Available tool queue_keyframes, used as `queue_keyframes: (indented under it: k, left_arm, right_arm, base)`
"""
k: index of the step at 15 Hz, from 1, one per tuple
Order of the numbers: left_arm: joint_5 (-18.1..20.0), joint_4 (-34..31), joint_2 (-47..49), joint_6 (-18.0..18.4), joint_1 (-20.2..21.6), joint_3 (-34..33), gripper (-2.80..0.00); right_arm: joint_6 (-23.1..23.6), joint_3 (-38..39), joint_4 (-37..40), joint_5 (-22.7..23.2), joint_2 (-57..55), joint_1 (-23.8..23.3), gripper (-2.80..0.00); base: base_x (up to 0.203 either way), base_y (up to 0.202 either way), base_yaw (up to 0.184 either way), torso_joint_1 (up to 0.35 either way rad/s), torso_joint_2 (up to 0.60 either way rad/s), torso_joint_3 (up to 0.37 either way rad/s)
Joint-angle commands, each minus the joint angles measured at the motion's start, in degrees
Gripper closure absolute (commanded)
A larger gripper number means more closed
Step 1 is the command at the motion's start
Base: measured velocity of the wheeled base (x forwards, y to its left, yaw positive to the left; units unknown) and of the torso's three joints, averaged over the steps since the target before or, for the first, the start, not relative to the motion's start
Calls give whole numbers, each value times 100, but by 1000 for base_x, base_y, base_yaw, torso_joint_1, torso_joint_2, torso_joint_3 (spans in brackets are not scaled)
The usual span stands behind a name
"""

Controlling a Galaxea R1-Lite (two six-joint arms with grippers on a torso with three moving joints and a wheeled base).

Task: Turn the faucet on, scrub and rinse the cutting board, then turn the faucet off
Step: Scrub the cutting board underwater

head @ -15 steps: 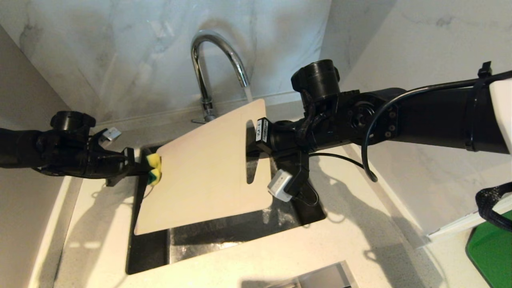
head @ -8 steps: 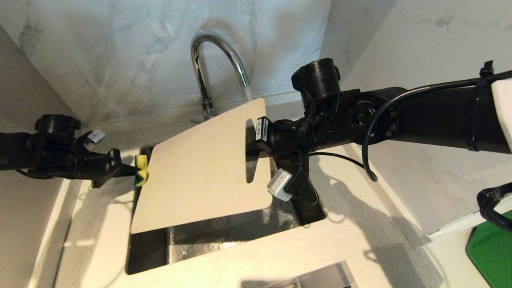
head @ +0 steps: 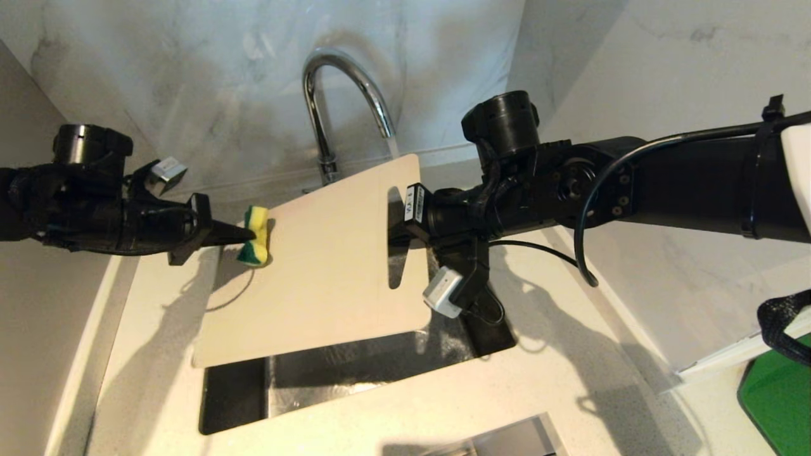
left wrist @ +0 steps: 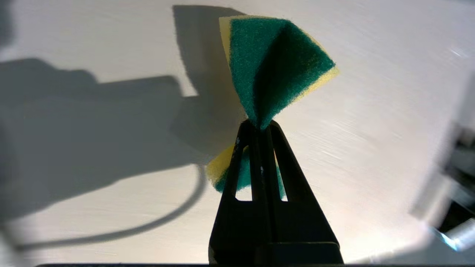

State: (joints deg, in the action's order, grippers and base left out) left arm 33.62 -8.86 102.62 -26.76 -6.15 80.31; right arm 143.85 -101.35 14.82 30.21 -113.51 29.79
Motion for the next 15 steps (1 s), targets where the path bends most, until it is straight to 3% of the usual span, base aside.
queue_keyframes:
  k: [1,4,6,10,15]
  left_arm:
    - [-136,-98,-486,-159,-880,-9,0]
    - [-688,-204,-705,-428,-2077,-19,0]
    - [-1094,-229,-717,-524,-2658,132,0]
    - [-1237,-386,-608,-597,-2783,261,0]
    - [-1221,-372,-416,-816,-2477,194,0]
  right_arm:
    - [47,1,10,11,48,0,0]
    - [47,16,3,11,51,0,0]
    - [47,46,3,11,48,9,0]
    - [-37,447,-350,10,166,0,0]
    - [-234,695,-770,11,232,-9,0]
  base:
    - [0,0,0,0,0,0]
    - [0,0,0,0,0,0]
    - [0,0,0,0,0,0]
    - [0,0,0,0,0,0]
    - [0,0,0,0,0,0]
